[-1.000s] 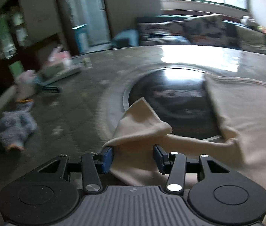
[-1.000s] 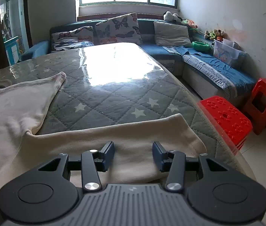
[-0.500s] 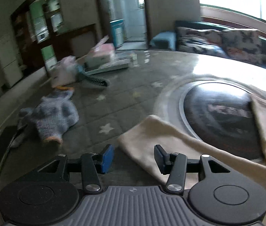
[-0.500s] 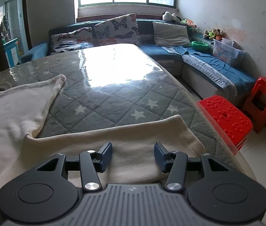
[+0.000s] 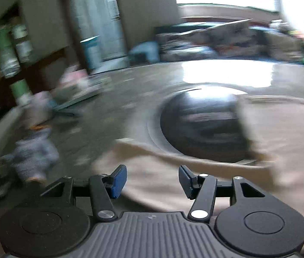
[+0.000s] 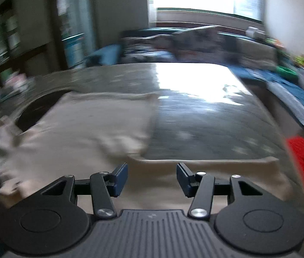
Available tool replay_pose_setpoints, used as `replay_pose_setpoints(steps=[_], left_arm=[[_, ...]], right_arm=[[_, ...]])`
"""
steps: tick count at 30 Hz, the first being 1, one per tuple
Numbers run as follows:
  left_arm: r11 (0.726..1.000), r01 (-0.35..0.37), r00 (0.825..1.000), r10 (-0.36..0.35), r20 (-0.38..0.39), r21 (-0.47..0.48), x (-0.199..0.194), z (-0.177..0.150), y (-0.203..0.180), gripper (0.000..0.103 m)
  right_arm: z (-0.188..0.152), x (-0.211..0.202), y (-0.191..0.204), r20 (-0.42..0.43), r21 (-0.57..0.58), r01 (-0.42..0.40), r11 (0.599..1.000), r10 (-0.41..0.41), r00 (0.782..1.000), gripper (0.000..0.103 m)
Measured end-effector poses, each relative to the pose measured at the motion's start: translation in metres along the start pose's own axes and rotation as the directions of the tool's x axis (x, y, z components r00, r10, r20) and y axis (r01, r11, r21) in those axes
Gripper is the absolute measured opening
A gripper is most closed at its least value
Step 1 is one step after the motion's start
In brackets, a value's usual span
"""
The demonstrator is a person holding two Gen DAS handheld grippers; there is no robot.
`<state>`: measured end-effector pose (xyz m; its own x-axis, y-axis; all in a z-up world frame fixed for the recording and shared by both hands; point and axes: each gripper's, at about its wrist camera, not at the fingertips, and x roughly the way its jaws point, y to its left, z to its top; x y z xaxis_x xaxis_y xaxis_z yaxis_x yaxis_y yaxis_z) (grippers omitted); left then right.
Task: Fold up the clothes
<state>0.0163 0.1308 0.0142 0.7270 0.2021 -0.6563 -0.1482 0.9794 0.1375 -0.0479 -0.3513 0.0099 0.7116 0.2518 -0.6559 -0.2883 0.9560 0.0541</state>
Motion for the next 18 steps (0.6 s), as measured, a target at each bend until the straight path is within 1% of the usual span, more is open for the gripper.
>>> replay_pose_setpoints(steps=[1,2,5,8,10,13,16,18], left_arm=[[0.998,0.062,0.998,-0.062,0.008,0.027,-0.005,0.0,-0.01,0.057],[0.993,0.101,0.995,-0.102,0.014,0.059,-0.008,-0.001,-0.02,0.057],[0.973,0.172,0.984,-0.176,0.012,0.156,-0.011,-0.009,-0.05,0.057],[0.961,0.211,0.977,-0.212,-0.017,0.18,-0.009,-0.019,-0.063,0.054],[0.957,0.225,0.974,-0.222,-0.037,0.183,-0.008,-0.027,-0.063,0.051],[0.954,0.224,0.974,-0.223,-0.028,0.199,-0.012,-0.038,-0.06,0.05],[0.95,0.21,0.977,-0.212,-0.017,0.229,-0.021,-0.048,-0.053,0.05],[0.951,0.209,0.977,-0.211,-0.015,0.229,-0.025,-0.052,-0.047,0.05]], right_arm=[[0.002,0.002,0.01,-0.006,-0.028,-0.033,0.999,0.033,0.999,0.051],[0.003,0.004,0.021,-0.013,-0.054,-0.063,0.997,0.062,0.998,0.051],[0.003,0.014,0.049,-0.04,-0.112,-0.127,0.986,0.123,0.992,0.05],[-0.001,0.02,0.068,-0.066,-0.144,-0.165,0.976,0.157,0.985,0.05],[-0.006,0.022,0.078,-0.087,-0.166,-0.191,0.968,0.179,0.98,0.05],[-0.017,0.022,0.09,-0.121,-0.205,-0.214,0.955,0.192,0.974,0.05],[-0.024,0.015,0.096,-0.127,-0.237,-0.22,0.946,0.194,0.973,0.05],[-0.024,0.009,0.096,-0.122,-0.235,-0.227,0.945,0.204,0.971,0.05]])
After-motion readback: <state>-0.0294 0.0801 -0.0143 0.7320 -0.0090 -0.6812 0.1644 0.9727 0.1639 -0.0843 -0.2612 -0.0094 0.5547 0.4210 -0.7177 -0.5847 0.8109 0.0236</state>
